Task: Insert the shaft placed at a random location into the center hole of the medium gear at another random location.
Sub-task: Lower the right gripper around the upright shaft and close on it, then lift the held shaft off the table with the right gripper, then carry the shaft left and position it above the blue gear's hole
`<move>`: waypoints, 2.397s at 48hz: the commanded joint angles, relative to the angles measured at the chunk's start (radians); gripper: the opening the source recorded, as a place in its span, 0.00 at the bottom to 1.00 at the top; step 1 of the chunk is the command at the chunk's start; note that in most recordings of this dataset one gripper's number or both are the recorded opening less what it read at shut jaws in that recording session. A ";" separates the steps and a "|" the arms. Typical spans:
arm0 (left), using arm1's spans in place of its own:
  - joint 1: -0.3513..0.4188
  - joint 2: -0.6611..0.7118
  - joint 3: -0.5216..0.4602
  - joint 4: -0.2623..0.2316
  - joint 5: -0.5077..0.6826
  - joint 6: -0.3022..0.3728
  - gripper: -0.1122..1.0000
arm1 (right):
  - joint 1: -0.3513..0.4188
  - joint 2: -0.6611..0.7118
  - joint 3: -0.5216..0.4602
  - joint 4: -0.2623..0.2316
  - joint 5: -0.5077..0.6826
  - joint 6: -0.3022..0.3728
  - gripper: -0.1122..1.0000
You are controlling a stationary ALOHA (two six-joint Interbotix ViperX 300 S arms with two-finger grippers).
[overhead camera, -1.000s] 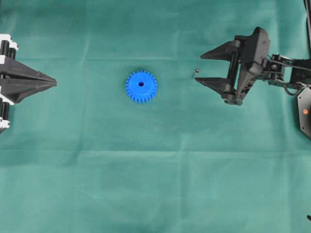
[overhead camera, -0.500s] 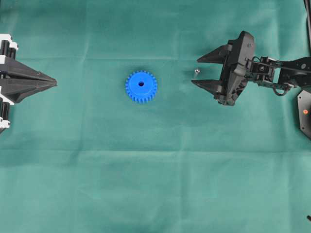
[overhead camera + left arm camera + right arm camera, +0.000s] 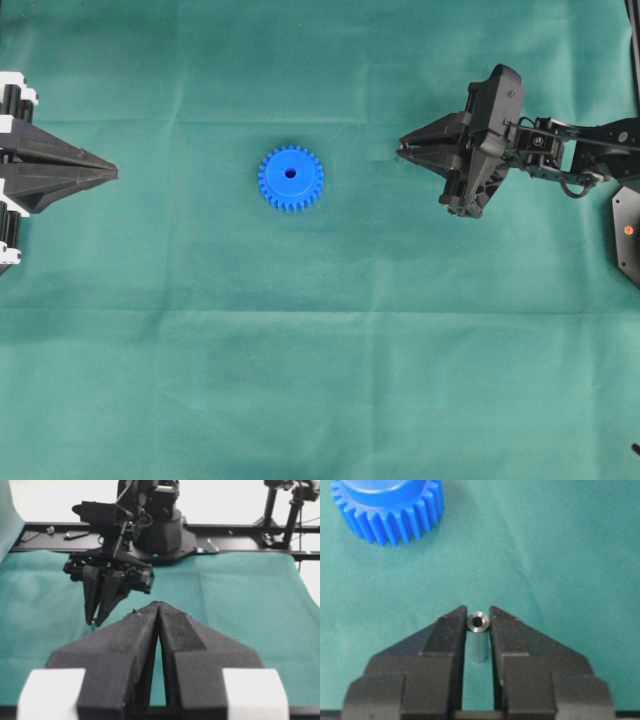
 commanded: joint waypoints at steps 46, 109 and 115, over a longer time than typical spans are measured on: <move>0.002 0.009 -0.021 0.003 0.000 -0.002 0.10 | -0.003 -0.288 -0.064 -0.003 0.273 -0.018 0.22; 0.002 0.009 -0.021 0.003 -0.002 -0.002 0.10 | 0.118 0.054 -0.495 -0.005 0.330 -0.017 0.22; 0.002 0.009 -0.023 0.003 0.000 -0.002 0.10 | 0.121 0.069 -0.515 -0.003 0.337 -0.015 0.22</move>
